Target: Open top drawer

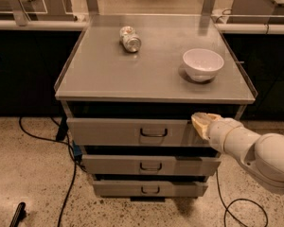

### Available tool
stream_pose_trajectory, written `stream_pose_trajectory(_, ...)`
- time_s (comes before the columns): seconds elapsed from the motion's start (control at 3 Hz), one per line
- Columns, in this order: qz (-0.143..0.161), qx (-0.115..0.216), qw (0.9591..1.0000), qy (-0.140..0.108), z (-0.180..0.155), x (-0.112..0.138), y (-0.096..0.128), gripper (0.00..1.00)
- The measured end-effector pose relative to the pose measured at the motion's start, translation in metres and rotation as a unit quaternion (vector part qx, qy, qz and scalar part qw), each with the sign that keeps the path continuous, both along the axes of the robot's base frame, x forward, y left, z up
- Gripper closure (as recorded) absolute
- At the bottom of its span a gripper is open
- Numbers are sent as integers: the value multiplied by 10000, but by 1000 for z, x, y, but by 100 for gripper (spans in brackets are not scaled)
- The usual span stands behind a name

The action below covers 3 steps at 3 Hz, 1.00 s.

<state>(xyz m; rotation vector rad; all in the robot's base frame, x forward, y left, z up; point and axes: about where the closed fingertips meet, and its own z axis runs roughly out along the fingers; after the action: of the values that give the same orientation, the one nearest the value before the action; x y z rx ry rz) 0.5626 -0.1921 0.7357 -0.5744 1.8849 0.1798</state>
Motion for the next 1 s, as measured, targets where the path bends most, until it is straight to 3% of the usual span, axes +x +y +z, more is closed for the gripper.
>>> stream_pose_trajectory(0.67,-412,31,9986,-318,5,38,-11,100)
stream_pose_trajectory(1.0,-423,27,9986,-321,5,39,-12,100)
